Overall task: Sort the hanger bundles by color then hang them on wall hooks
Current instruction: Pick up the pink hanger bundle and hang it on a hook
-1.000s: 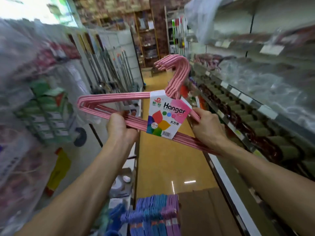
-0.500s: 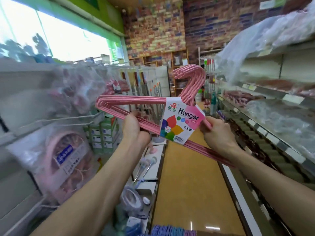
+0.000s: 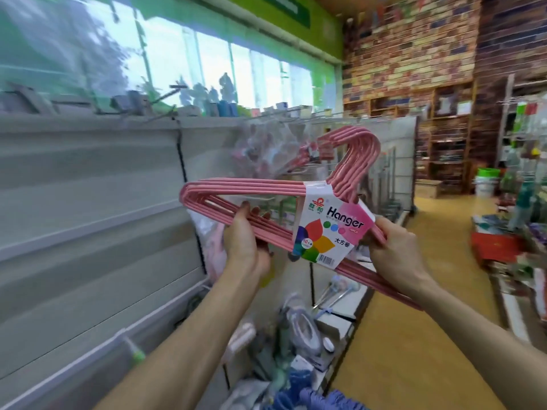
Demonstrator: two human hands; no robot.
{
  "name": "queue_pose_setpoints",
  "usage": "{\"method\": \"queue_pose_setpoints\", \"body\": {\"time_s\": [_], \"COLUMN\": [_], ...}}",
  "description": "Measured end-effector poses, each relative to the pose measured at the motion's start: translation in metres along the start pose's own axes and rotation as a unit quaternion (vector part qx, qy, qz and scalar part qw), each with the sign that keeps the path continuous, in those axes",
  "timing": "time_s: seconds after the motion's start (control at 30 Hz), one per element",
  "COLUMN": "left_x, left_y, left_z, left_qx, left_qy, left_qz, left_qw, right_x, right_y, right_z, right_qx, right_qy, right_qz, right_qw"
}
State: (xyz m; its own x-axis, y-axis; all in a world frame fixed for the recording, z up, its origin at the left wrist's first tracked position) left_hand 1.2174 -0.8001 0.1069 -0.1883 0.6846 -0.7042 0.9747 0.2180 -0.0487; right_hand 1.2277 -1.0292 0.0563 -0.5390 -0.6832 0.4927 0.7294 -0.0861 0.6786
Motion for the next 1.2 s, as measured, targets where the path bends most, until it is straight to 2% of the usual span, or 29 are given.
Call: {"method": "queue_pose_setpoints", "body": {"time_s": [0.37,0.63,0.83,1.03,1.2], "left_x": [0.138,0.224,0.28,0.335,0.387], "left_y": [-0.076,-0.145,-0.188,-0.209,-0.2], "left_z": [-0.078,-0.133,-0.173,-0.196,-0.207], "left_qx": [-0.14,-0.231,-0.288,-0.3,-0.26], "left_qy": [-0.025,-0.058,-0.075,-0.119,-0.191], "left_qz": [-0.158,-0.252,-0.293,-0.333,-0.334], "left_qw": [0.977,0.938,0.909,0.886,0.886], "right_x": [-0.091,-0.142,-0.176,-0.212,-0.244], "right_y": [-0.058,-0.101,-0.129,-0.147,-0.154], "right_z": [0.109,0.201,0.269,0.319,0.351], "right_qx": [0.065,0.118,0.183,0.254,0.291], "right_qy": [0.136,0.17,0.197,0.171,0.134], "right_qz": [0.139,0.241,0.273,0.298,0.314], "right_qw": [0.979,0.948,0.924,0.904,0.894]}}
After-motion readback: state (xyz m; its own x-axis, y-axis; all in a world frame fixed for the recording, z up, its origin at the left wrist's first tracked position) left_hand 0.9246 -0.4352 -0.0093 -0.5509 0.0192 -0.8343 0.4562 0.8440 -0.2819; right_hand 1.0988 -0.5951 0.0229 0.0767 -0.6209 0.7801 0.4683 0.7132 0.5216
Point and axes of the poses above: each hand's wrist, its own y-axis towards the middle knuckle, its own x-axis out of the back of the hand, z = x × y, the point moved 2 cm from there along y, towards the middle knuckle, and after that the axes turned 7 degrees about x, right-handed, at the moved point
